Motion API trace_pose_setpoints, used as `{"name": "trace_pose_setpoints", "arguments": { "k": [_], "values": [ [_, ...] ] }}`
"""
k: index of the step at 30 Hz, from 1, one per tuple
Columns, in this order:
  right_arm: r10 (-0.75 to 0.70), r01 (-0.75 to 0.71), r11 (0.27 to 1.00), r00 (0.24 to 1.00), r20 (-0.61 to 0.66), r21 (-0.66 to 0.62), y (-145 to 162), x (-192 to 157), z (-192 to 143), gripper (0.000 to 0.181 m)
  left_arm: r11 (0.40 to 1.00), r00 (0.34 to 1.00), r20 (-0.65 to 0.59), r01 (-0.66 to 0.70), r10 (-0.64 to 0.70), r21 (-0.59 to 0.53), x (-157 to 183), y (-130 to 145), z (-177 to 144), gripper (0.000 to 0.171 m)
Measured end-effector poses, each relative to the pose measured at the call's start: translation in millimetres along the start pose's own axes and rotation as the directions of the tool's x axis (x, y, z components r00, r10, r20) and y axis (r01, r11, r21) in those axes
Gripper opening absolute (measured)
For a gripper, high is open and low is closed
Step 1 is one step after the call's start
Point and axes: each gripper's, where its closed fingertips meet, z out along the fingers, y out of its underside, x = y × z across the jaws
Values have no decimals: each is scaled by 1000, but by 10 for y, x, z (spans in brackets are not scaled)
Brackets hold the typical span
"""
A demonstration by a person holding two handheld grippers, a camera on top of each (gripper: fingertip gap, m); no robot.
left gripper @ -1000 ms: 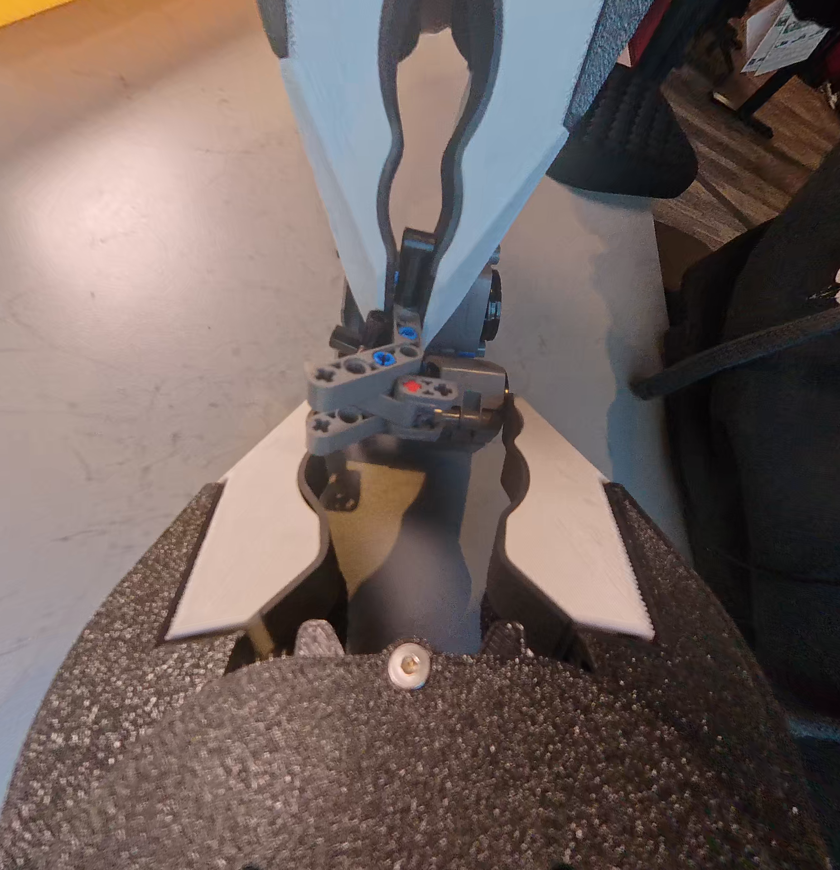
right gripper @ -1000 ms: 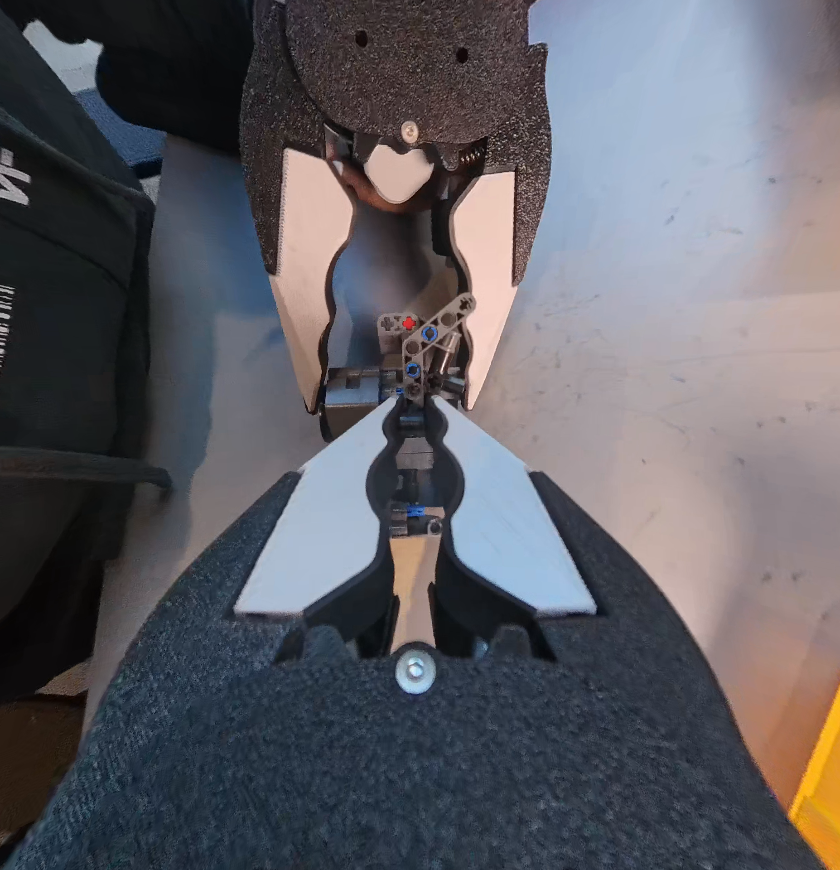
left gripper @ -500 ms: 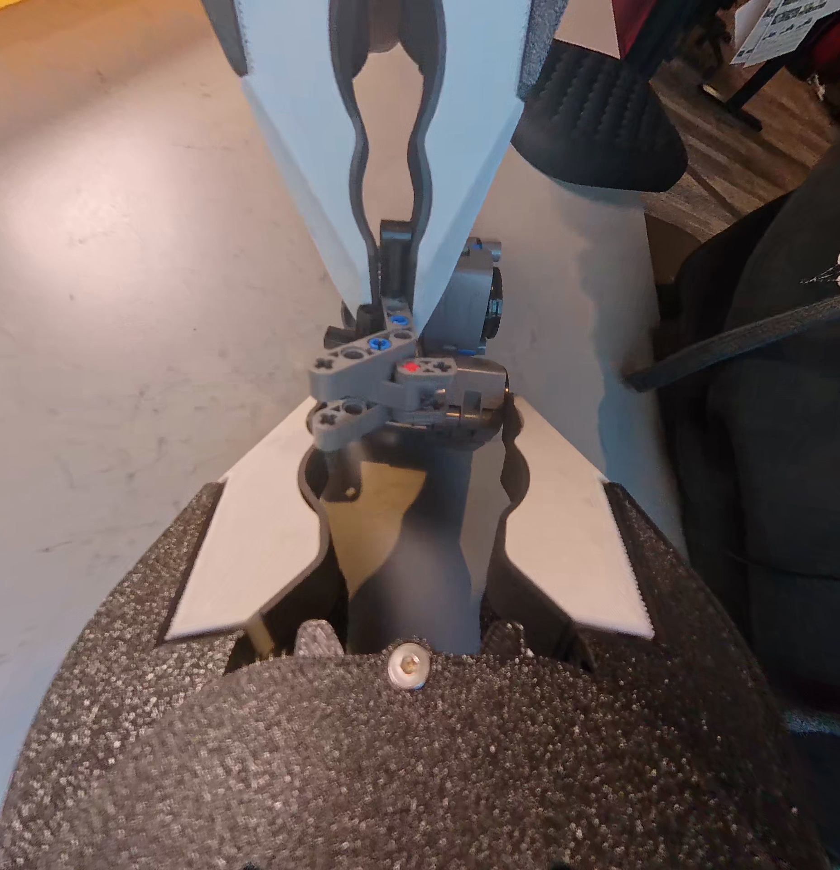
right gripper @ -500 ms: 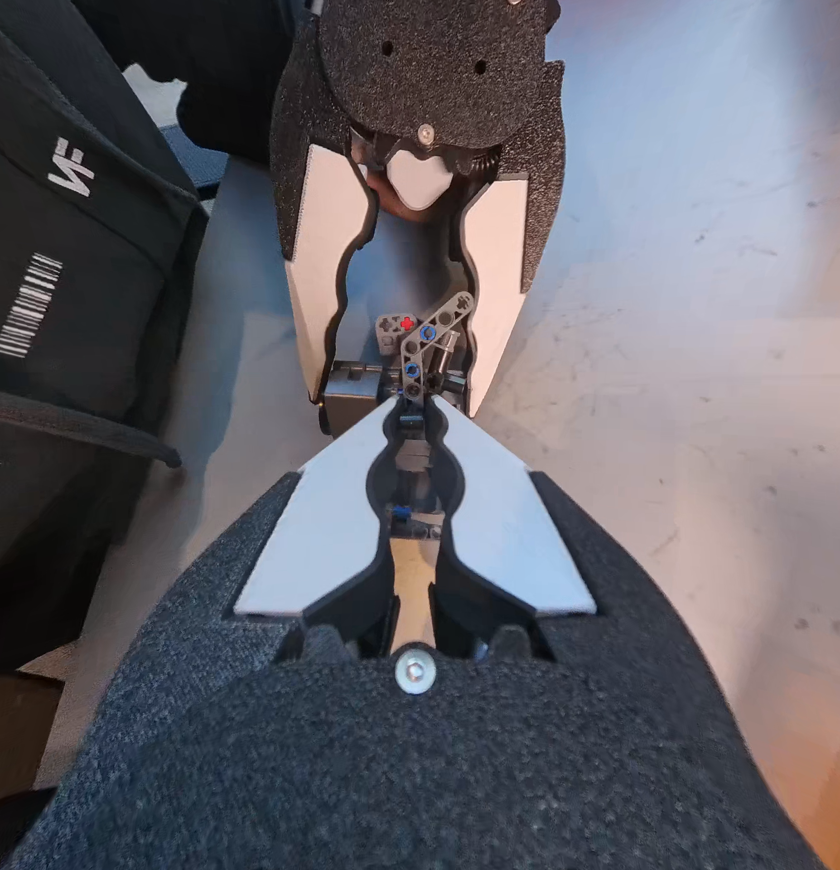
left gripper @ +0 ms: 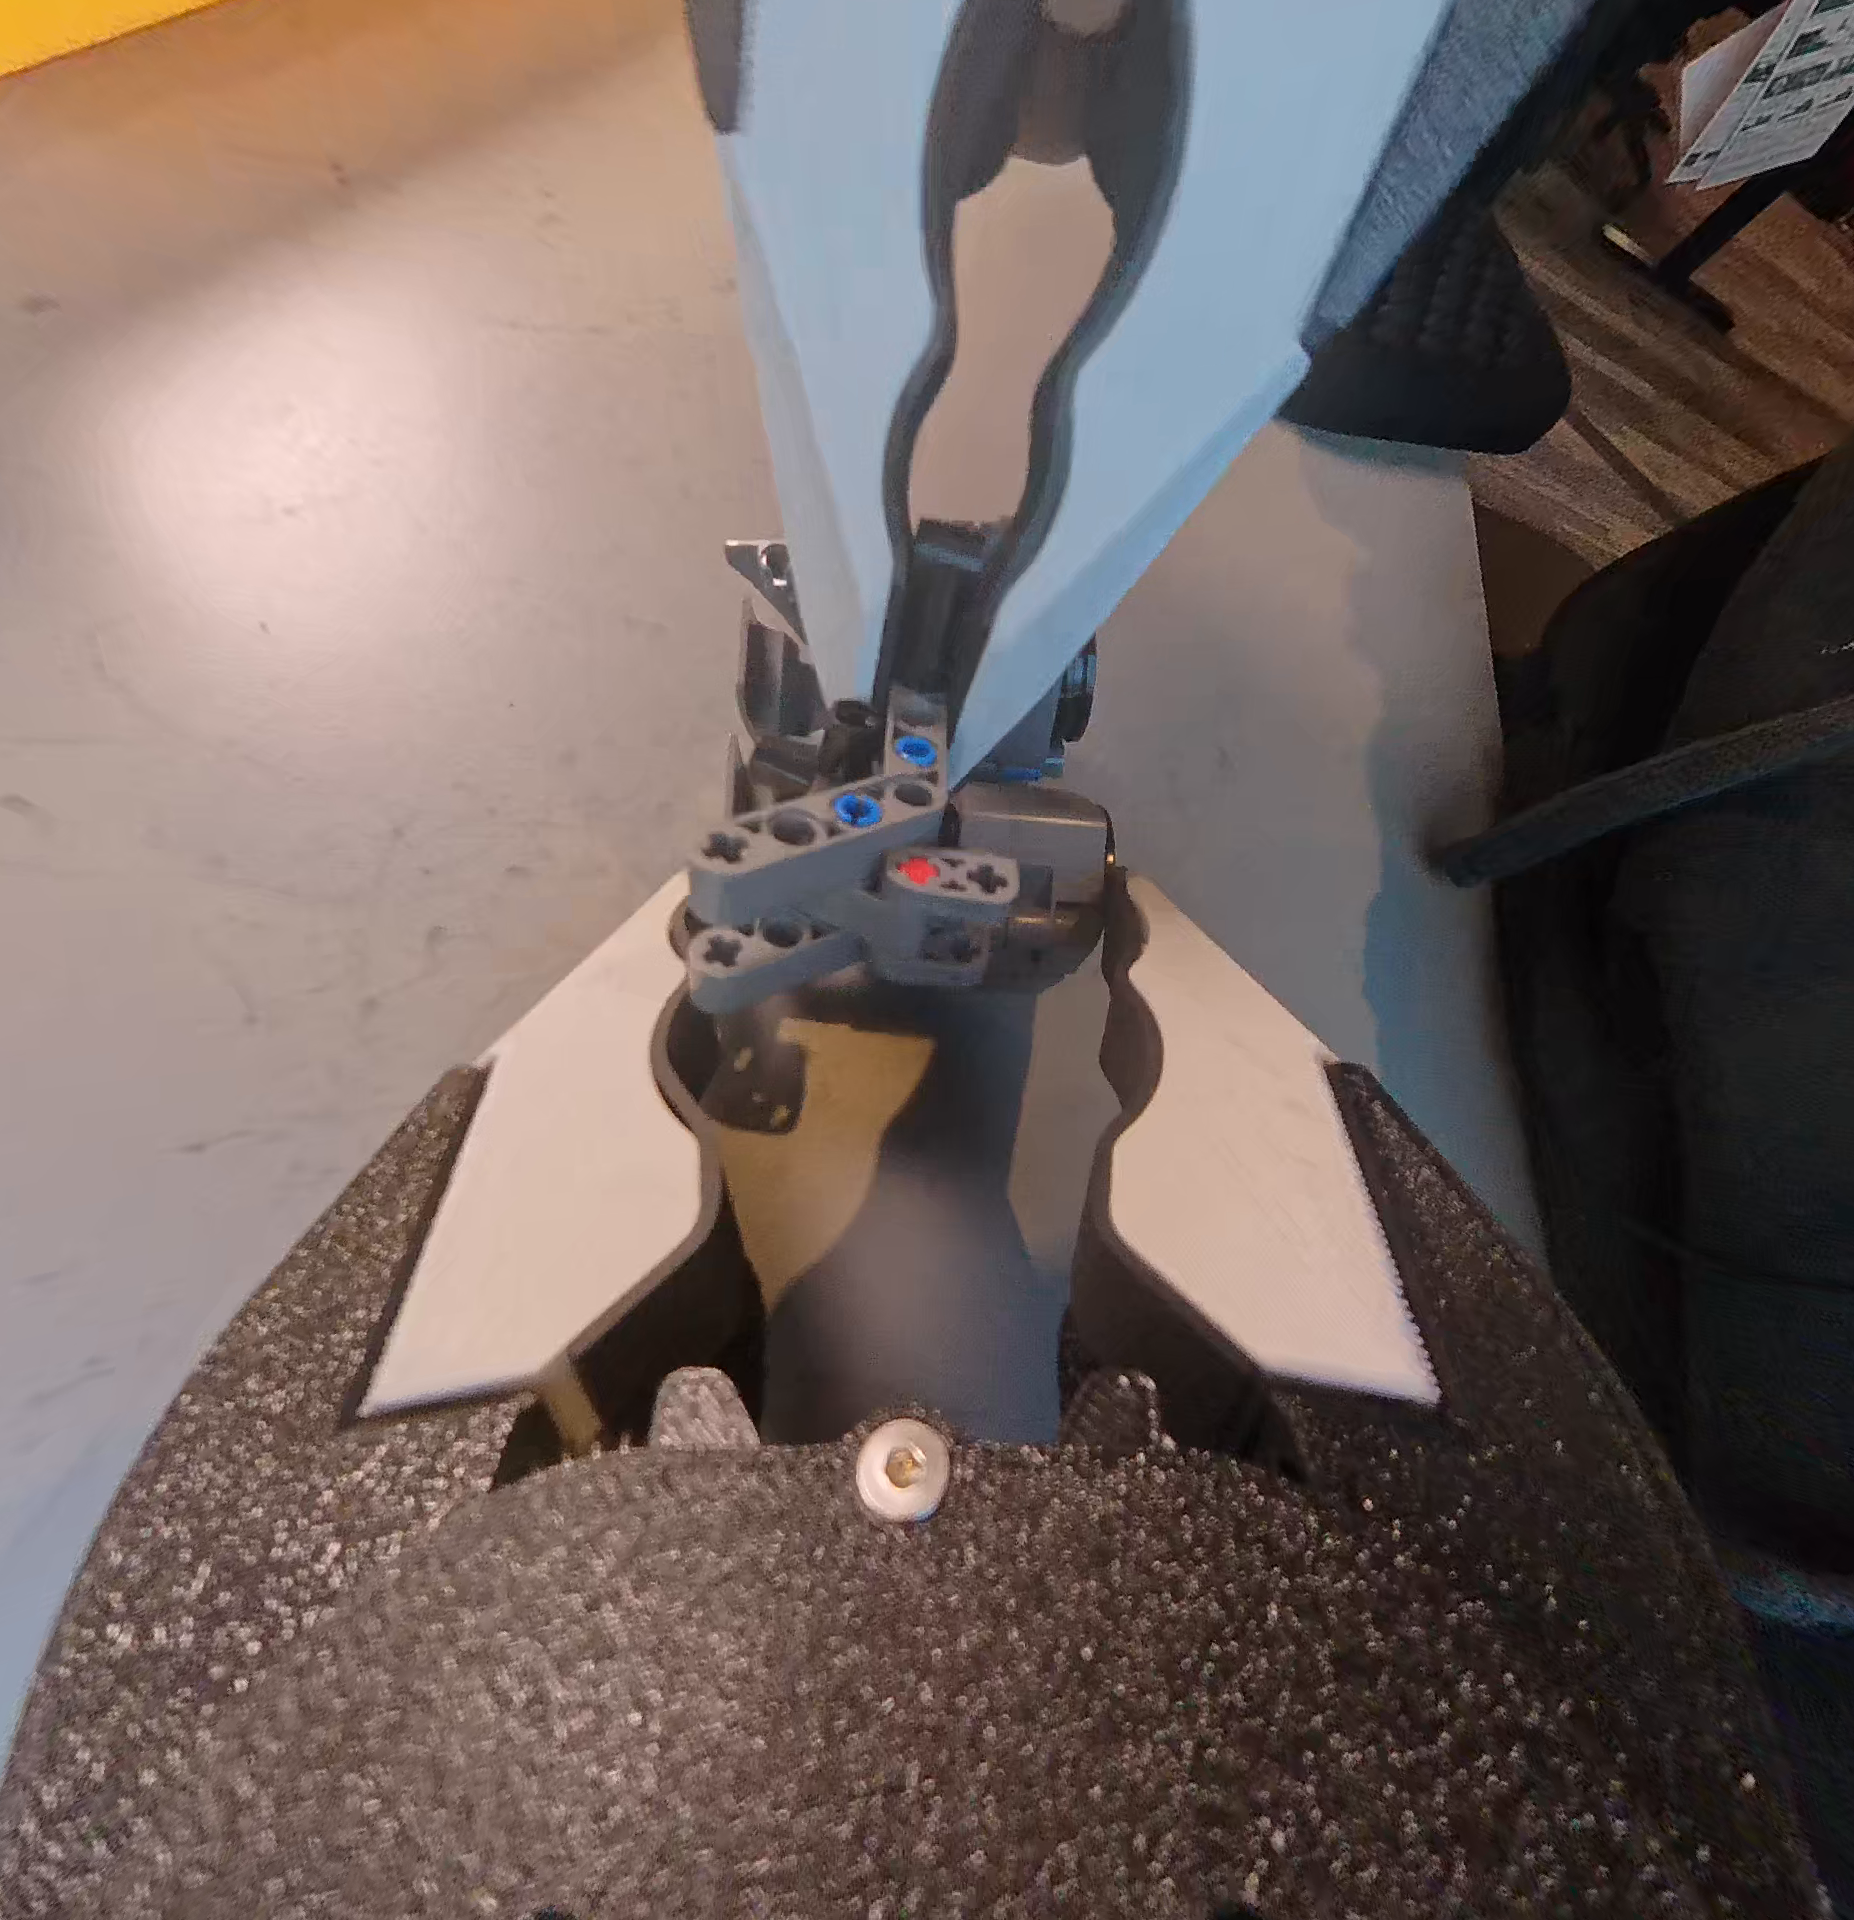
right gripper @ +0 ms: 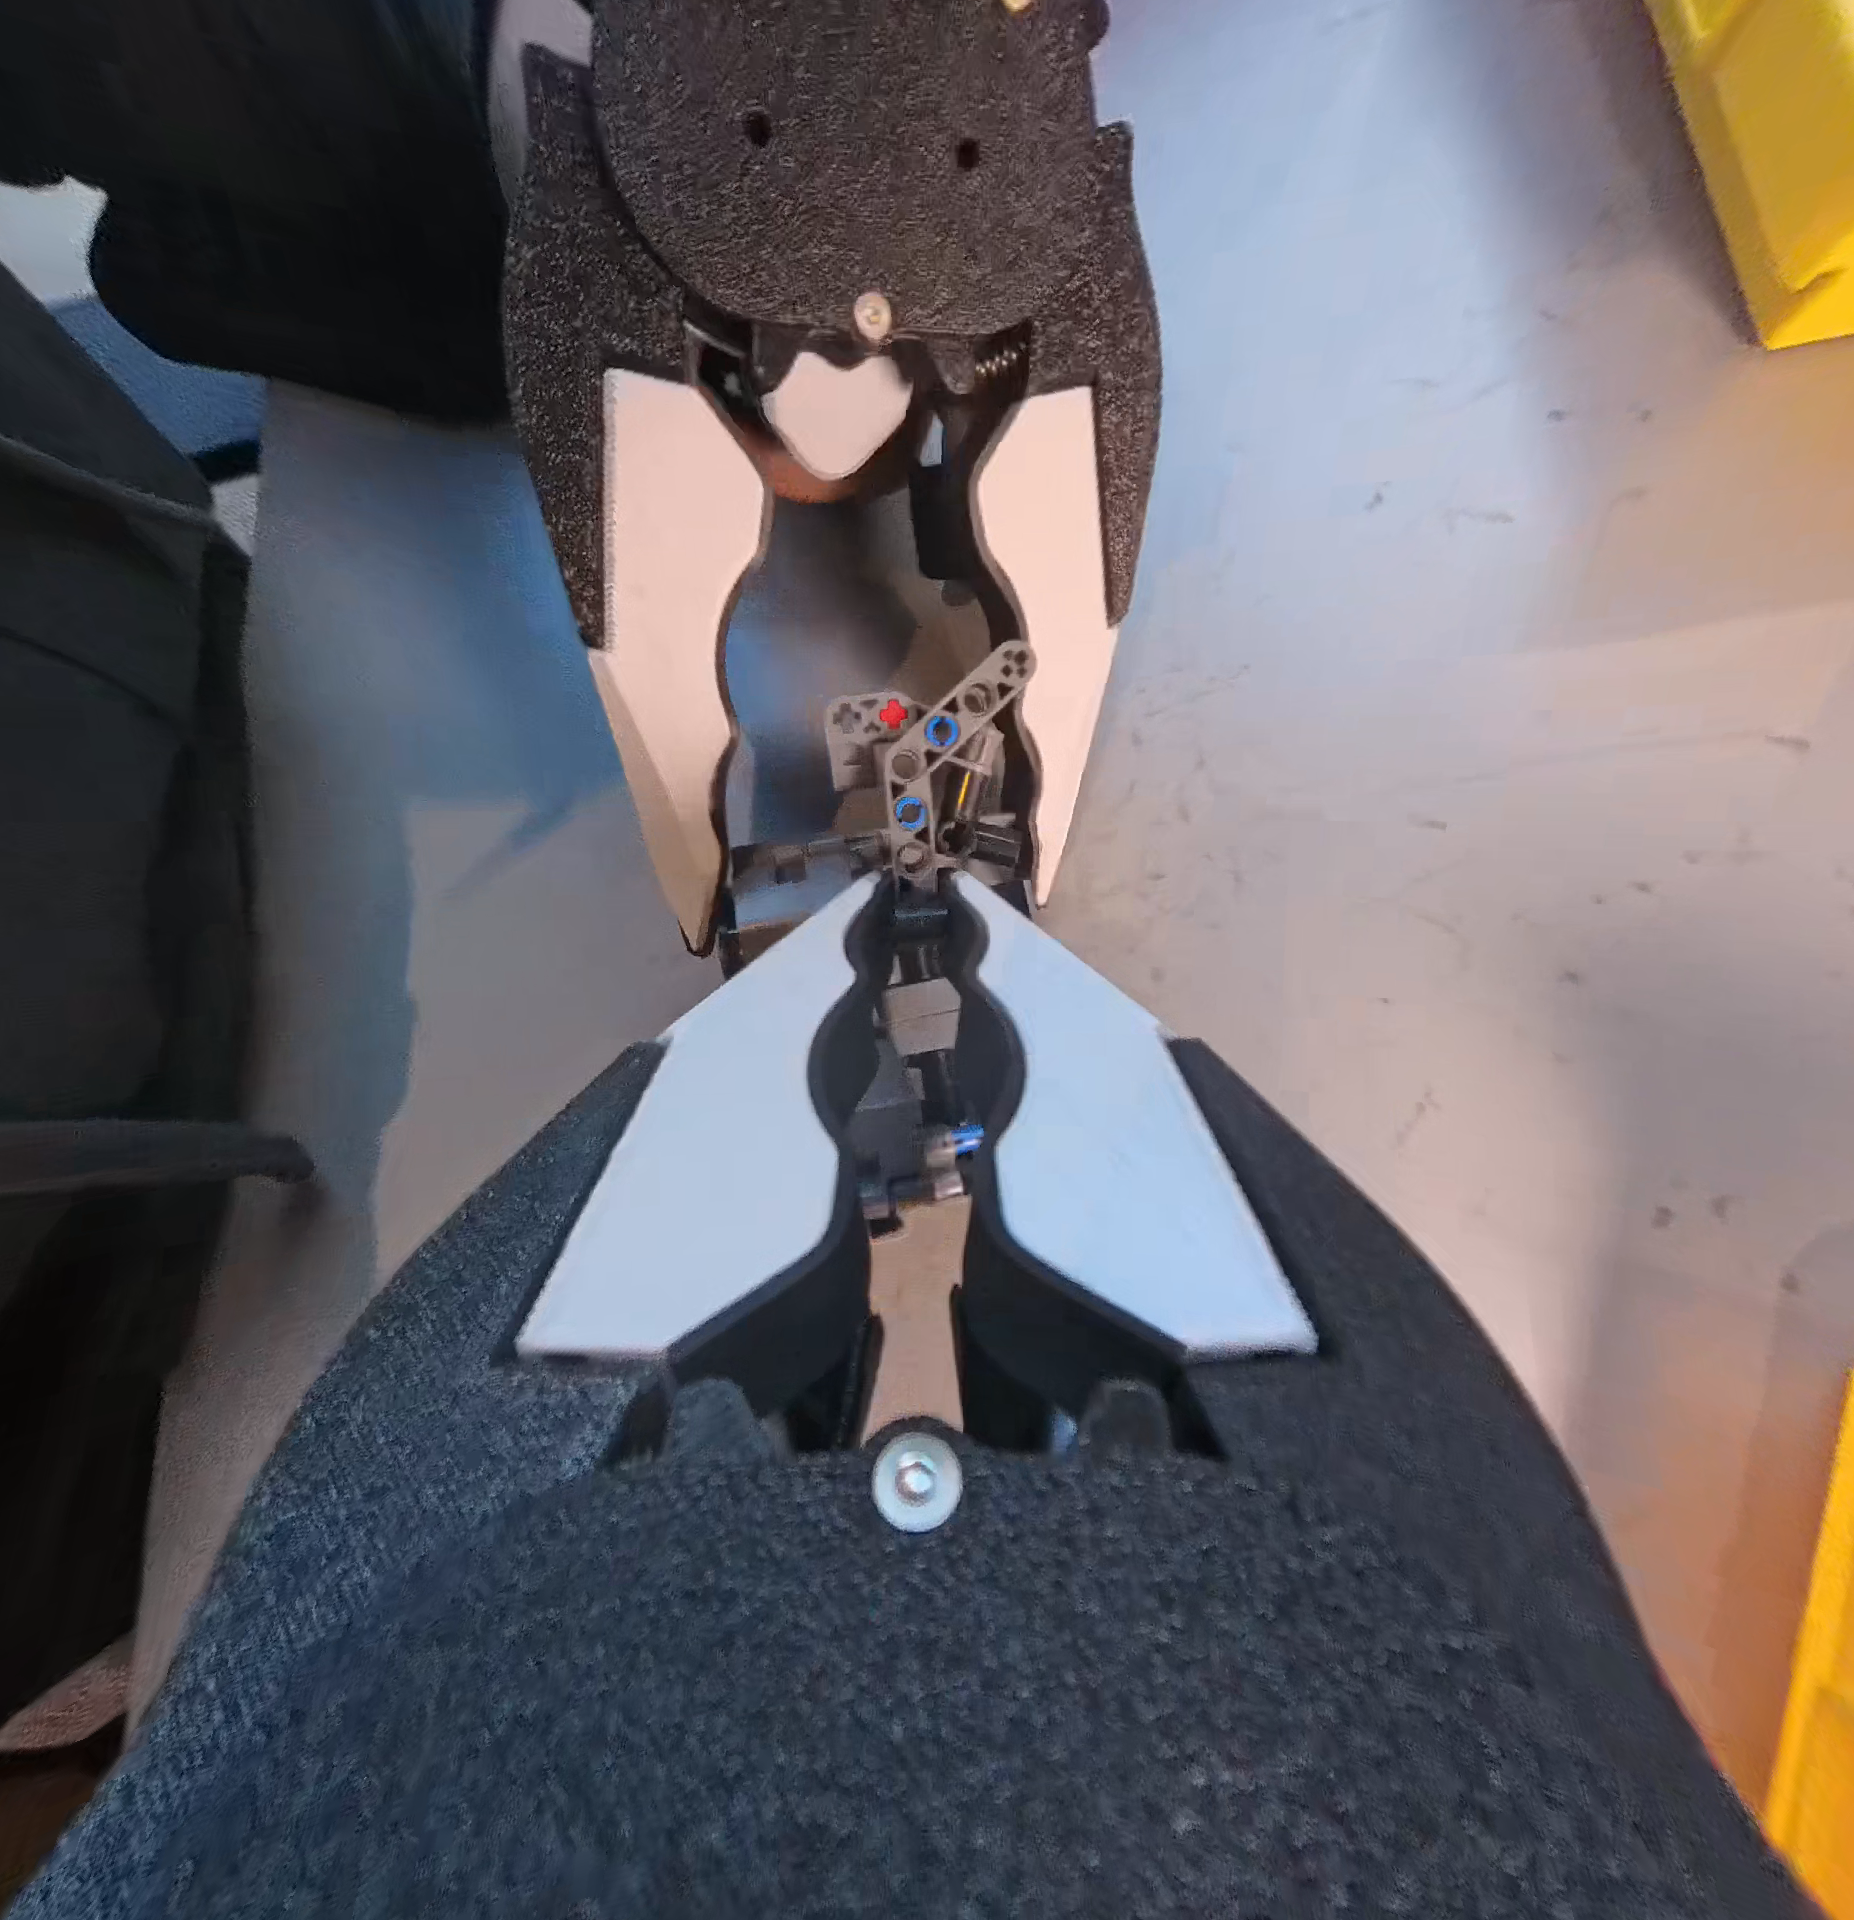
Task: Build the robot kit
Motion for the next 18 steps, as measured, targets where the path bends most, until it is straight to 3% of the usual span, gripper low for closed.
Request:
{"name": "trace_pose_setpoints", "arguments": {
  "k": [2, 4, 9, 12, 16, 18],
  "values": [
    [-58, 57, 998, 996, -71, -4, -15, -12, 5, 6, 1000, 1000, 3, -5, 5, -5, -1, 5, -1, 74],
    [-15, 17, 999, 996, -91, 28, -6, -5, -7, 6, 1000, 1000, 6, -3, 3, -4, -4, 4, -2, 74],
    [273, -265, 951, 962, -29, 160, 22, 45, -20, 6, 1000, 1000, 15, 14, -14, 3, -26, -7, -12, 74],
    [177, -163, 976, 980, -89, 146, 15, 16, -22, 7, 1000, 1000, 18, -1, 1, -3, -22, 2, -11, 74],
    [165, -154, 980, 983, -85, 124, -13, 55, -4, 6, 1000, 999, 32, 2, -2, 0, -52, 1, -24, 74],
    [-31, 38, 995, 996, -79, 97, -51, 11, 10, 6, 1000, 999, 26, -18, 19, -5, -40, 13, -30, 75]
  ]
}}
